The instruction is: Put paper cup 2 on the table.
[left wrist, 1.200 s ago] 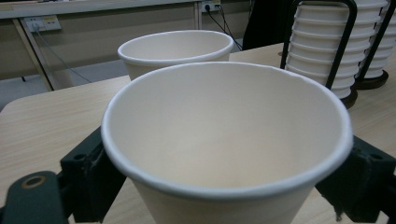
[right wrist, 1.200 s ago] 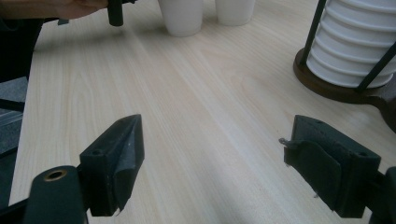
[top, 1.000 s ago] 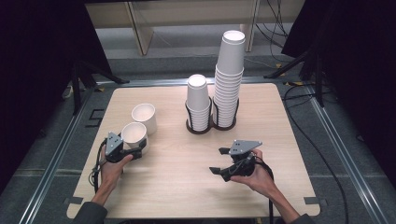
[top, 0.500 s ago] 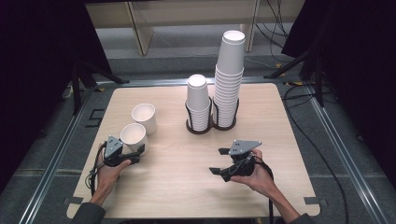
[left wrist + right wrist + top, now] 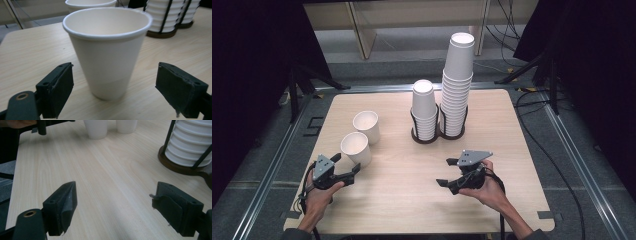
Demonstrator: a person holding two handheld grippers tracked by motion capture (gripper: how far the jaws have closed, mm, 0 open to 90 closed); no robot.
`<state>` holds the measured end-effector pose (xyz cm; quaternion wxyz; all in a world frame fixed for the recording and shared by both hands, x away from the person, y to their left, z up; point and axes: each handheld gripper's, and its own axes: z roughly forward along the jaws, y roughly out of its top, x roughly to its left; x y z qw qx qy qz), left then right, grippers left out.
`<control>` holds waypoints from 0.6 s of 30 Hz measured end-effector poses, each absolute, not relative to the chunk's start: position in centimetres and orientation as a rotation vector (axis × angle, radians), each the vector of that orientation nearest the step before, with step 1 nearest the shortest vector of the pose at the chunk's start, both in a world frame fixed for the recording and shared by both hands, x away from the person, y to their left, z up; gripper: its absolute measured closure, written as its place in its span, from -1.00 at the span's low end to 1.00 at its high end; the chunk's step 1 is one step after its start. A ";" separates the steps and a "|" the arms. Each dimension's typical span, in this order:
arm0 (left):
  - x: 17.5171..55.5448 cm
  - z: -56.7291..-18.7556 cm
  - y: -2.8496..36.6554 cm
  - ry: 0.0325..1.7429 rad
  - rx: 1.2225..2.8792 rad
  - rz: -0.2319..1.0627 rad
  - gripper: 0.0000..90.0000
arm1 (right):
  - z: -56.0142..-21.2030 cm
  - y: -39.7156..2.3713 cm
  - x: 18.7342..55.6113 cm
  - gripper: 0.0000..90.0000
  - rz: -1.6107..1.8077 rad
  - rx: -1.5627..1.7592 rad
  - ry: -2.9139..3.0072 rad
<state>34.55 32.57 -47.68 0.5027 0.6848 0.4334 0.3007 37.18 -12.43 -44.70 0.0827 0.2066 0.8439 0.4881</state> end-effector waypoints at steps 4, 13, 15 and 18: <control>33.1 -47.1 31.8 1.014 1.652 0.698 -0.69 | -44.7 -12.7 37.3 -0.57 1.464 0.644 2.522; 30.2 -46.3 30.2 0.973 1.656 0.668 -0.69 | -44.8 -12.8 37.2 -0.58 1.463 0.682 2.519; 29.6 -46.2 30.0 0.978 1.660 0.665 -0.69 | -44.8 -12.8 37.2 -0.58 1.466 0.671 2.520; 29.2 -46.1 29.7 0.949 1.647 0.662 -0.69 | -44.8 -12.9 37.1 -0.58 1.467 0.697 2.523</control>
